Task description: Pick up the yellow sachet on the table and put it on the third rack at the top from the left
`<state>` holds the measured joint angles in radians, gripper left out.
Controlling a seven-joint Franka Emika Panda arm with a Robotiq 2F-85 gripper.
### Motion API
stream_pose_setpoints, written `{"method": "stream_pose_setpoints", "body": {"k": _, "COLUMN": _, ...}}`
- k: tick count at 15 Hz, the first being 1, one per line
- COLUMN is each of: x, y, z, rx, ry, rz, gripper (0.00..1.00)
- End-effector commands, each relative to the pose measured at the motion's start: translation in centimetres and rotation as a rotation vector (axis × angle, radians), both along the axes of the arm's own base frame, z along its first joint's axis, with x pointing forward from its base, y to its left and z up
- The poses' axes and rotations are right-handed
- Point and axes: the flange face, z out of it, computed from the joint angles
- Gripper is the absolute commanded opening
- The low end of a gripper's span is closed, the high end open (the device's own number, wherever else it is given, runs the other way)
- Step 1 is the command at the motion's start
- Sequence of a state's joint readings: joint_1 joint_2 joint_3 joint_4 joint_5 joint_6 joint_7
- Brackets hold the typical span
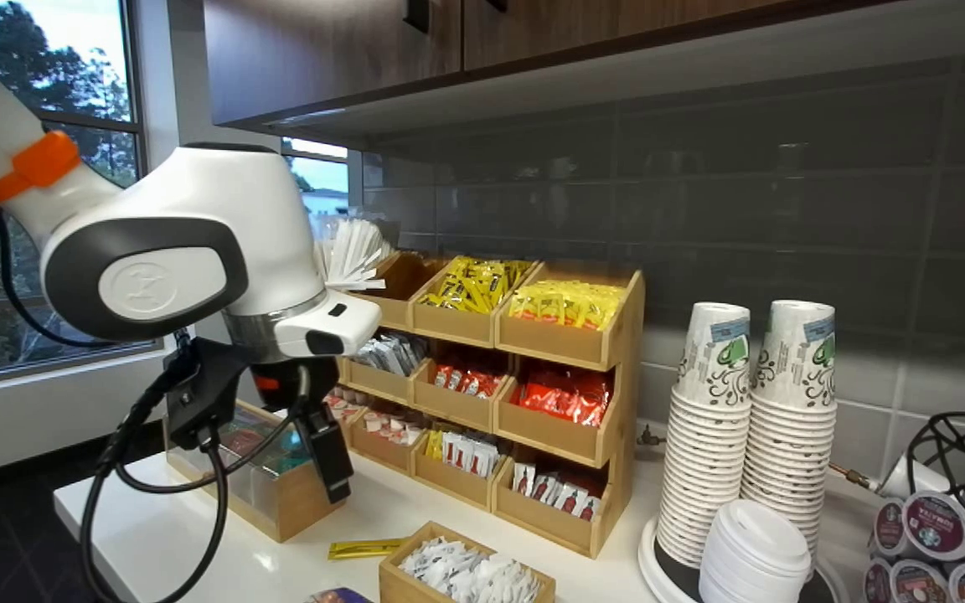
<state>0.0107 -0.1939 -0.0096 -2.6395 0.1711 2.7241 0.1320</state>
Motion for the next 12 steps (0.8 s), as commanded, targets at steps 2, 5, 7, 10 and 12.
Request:
{"method": "stream_pose_setpoints", "body": {"k": 2, "x": 0.6, "y": -0.2, "z": -1.5, "rx": -0.008, "ry": -0.023, "rz": -0.016, "gripper": 1.0}}
{"method": "stream_pose_setpoints", "body": {"k": 5, "x": 1.7, "y": -0.3, "z": -3.2, "rx": -0.003, "ry": -0.077, "rz": -0.042, "gripper": 1.0}}
{"method": "stream_pose_setpoints", "body": {"k": 7, "x": 2.5, "y": -0.1, "z": -4.8, "rx": 0.002, "ry": -0.089, "rz": -0.067, "gripper": 1.0}}
{"method": "stream_pose_setpoints", "body": {"k": 10, "x": 3.3, "y": 0.7, "z": -7.1, "rx": 0.028, "ry": -0.071, "rz": -0.096, "gripper": 1.0}}
{"method": "stream_pose_setpoints", "body": {"k": 12, "x": 4.0, "y": 1.4, "z": -8.3, "rx": 0.054, "ry": -0.047, "rz": -0.108, "gripper": 1.0}}
